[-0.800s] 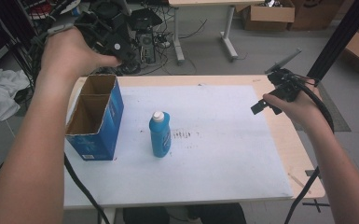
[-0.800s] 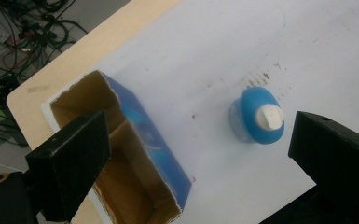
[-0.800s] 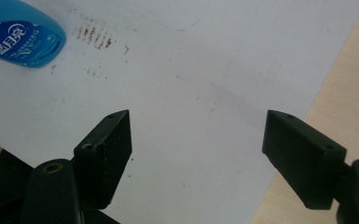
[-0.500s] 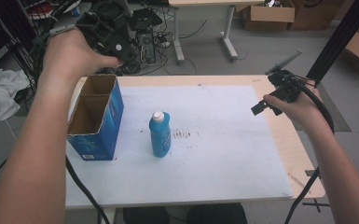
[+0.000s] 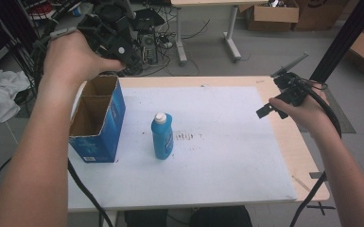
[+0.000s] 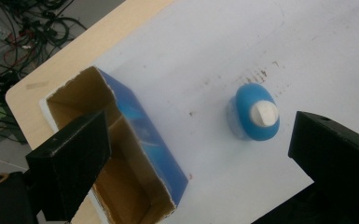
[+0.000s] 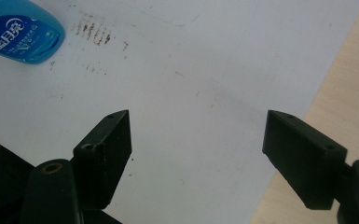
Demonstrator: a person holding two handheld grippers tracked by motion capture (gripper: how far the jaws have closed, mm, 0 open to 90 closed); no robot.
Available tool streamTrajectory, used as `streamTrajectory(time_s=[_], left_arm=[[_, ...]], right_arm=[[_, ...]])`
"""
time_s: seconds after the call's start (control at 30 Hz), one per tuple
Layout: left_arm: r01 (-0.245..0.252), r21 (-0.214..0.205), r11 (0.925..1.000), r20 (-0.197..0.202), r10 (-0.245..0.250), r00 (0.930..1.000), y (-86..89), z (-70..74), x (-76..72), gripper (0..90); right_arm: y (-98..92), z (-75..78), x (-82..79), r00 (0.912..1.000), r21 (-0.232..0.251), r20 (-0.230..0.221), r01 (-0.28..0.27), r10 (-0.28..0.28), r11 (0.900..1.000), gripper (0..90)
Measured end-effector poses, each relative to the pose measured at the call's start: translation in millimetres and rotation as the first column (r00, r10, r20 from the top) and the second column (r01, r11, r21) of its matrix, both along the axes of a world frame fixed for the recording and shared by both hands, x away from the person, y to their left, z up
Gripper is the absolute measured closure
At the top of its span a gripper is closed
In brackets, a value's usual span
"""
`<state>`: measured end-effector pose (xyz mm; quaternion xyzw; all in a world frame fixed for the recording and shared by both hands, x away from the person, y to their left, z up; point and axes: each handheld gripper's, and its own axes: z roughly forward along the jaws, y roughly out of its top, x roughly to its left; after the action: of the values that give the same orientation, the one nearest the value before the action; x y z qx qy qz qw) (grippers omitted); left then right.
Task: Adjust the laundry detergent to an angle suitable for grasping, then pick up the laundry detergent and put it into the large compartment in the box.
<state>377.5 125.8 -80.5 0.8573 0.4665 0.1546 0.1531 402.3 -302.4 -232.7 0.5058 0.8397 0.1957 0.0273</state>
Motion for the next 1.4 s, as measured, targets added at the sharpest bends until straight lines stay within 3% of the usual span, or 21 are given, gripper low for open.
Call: streamTrajectory(time_s=[0.43,0.7,1.4], left_arm=[[0.007,0.005,1.0,-0.003,-0.007,1.0,-4.8,-2.2,-2.9,5.9],[-0.007,-0.017,0.9998,0.005,0.007,1.0,-12.4,-2.9,-5.2,6.1],[-0.034,-0.021,0.9992,-0.045,0.033,0.9985,-49.6,-41.5,-9.4,7.6]], right_arm=[[-2.8,-0.1,-2.0,1.0,0.0,0.007,0.002,-0.003,1.0,24.1],[-6.8,-2.9,-3.4,1.0,0.006,0.008,0.002,-0.002,1.0,23.9],[-9.1,-11.9,-4.3,0.9997,0.007,0.008,-0.021,0.021,0.9997,24.0]])
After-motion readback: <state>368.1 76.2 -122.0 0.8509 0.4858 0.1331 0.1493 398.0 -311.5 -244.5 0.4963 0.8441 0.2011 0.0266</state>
